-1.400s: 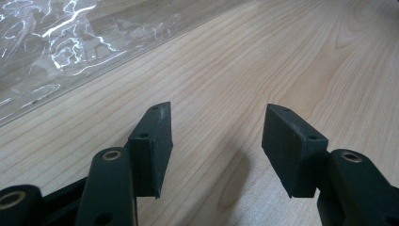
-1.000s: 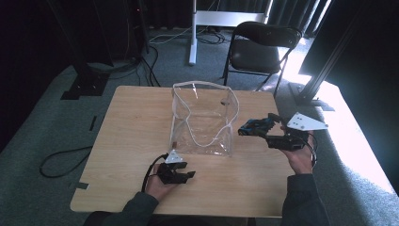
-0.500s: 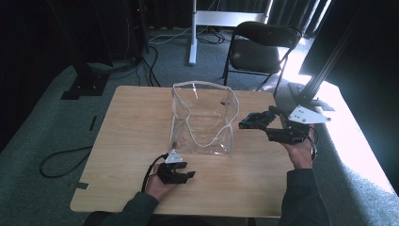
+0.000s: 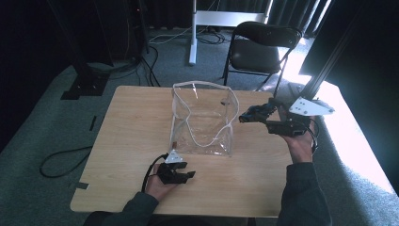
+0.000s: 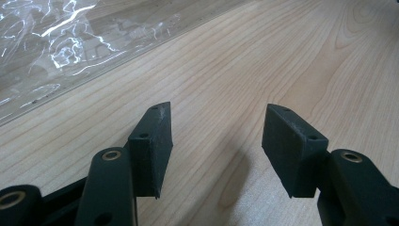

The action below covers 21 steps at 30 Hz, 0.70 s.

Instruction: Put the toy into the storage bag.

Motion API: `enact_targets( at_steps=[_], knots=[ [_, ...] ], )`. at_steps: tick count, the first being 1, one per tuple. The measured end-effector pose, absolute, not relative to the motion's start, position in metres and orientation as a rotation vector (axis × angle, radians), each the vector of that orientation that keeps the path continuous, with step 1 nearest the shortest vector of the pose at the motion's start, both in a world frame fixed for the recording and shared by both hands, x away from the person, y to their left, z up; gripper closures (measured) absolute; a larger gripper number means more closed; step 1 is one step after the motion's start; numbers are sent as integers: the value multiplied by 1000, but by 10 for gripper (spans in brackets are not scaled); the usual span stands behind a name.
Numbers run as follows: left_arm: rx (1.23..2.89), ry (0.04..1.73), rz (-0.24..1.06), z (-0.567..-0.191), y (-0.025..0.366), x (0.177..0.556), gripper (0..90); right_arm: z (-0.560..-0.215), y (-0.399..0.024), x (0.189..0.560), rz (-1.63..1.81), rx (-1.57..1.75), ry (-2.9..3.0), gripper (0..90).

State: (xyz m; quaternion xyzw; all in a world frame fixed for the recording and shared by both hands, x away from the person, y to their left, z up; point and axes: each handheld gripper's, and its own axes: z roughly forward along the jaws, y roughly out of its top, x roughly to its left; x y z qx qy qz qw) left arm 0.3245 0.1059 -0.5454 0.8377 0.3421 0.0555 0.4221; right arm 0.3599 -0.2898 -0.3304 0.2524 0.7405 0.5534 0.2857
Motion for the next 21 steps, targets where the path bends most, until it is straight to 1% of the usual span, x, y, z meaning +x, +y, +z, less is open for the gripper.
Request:
enact_targets(
  at_steps=[21],
  knots=[
    [2098, 857, 140, -545, 106, 324, 437, -296, -279, 375, 1504, 611, 1965, 247]
  ],
)
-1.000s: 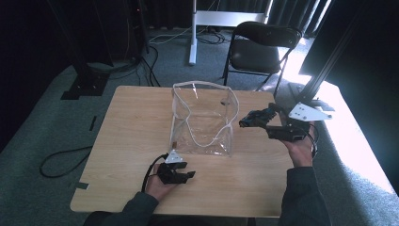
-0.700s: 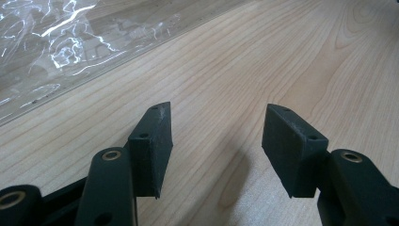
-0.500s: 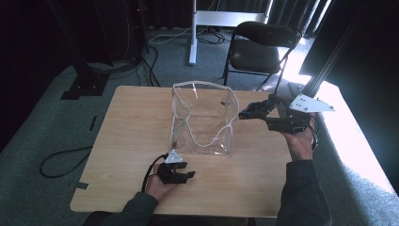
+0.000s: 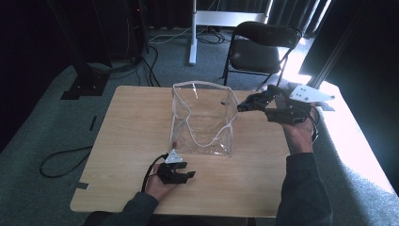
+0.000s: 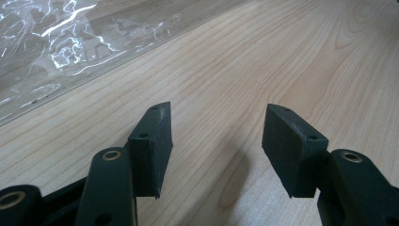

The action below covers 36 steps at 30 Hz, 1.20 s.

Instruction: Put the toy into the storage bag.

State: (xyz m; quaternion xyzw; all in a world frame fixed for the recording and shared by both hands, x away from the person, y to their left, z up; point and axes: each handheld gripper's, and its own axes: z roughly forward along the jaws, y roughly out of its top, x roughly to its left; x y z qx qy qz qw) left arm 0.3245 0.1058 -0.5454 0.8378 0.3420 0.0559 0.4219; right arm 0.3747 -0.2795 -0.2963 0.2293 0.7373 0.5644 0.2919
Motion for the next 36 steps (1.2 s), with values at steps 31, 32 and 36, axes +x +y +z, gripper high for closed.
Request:
enact_targets(
  at_steps=[31, 32, 36],
  knots=[
    [2097, 858, 141, -545, 105, 324, 436, -314, -248, 409, 1483, 575, 2138, 246],
    [2096, 859, 142, -545, 105, 324, 437, -315, -248, 411, 1477, 572, 2147, 246],
    [2096, 858, 142, -545, 105, 324, 436, -322, -246, 413, 1474, 577, 2166, 246]
  ],
)
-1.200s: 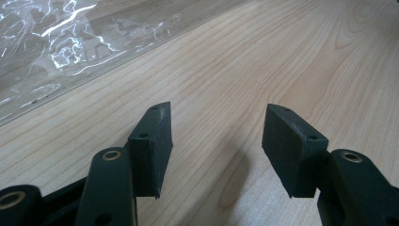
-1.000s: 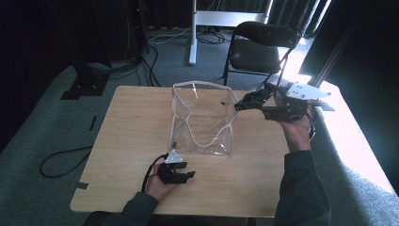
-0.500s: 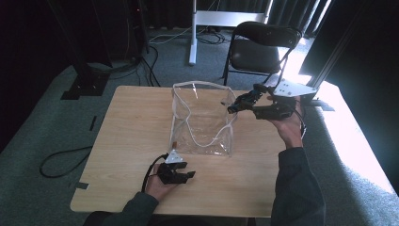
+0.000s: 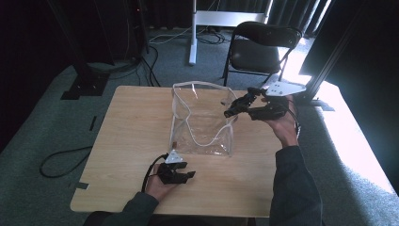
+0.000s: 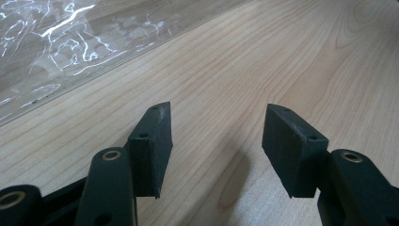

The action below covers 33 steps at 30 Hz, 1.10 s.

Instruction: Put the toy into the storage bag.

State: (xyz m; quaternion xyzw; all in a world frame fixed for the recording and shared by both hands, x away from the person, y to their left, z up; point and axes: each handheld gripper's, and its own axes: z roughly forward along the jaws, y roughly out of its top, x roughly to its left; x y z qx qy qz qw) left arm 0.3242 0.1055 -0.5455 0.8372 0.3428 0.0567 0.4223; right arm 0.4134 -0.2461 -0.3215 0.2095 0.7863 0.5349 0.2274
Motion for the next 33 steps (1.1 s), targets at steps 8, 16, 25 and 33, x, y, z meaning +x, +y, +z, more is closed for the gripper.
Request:
enact_targets(
  at_steps=[8, 16, 25, 33],
  knots=[
    [2097, 858, 145, -545, 105, 324, 436, -329, -243, 417, 1449, 575, 2216, 246],
    [2097, 857, 143, -545, 105, 324, 436, -339, -240, 425, 1434, 590, 2264, 245],
    [2100, 856, 144, -545, 106, 324, 436, -351, -236, 434, 1415, 624, 2293, 245],
    [2097, 857, 139, -546, 106, 325, 435, -360, -233, 441, 1399, 646, 2328, 245]
  ],
)
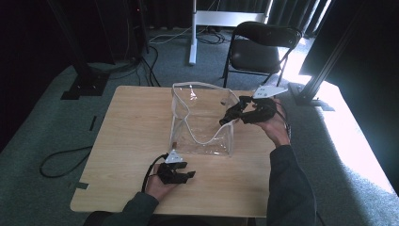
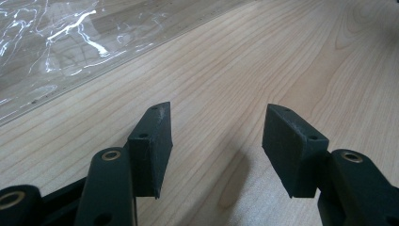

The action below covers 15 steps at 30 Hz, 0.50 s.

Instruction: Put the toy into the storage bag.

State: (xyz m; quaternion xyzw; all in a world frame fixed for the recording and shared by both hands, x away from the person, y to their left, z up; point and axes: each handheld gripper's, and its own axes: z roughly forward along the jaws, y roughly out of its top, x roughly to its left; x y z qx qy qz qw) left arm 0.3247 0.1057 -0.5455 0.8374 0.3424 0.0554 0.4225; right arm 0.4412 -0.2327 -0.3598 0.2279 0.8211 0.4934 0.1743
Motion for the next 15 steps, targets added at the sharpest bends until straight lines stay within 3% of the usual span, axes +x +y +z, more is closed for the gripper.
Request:
enact_targets(
  at_steps=[15],
  knots=[
    [2093, 859, 135, -546, 106, 325, 435, -368, -235, 452, 1405, 704, 2360, 243]
  ],
)
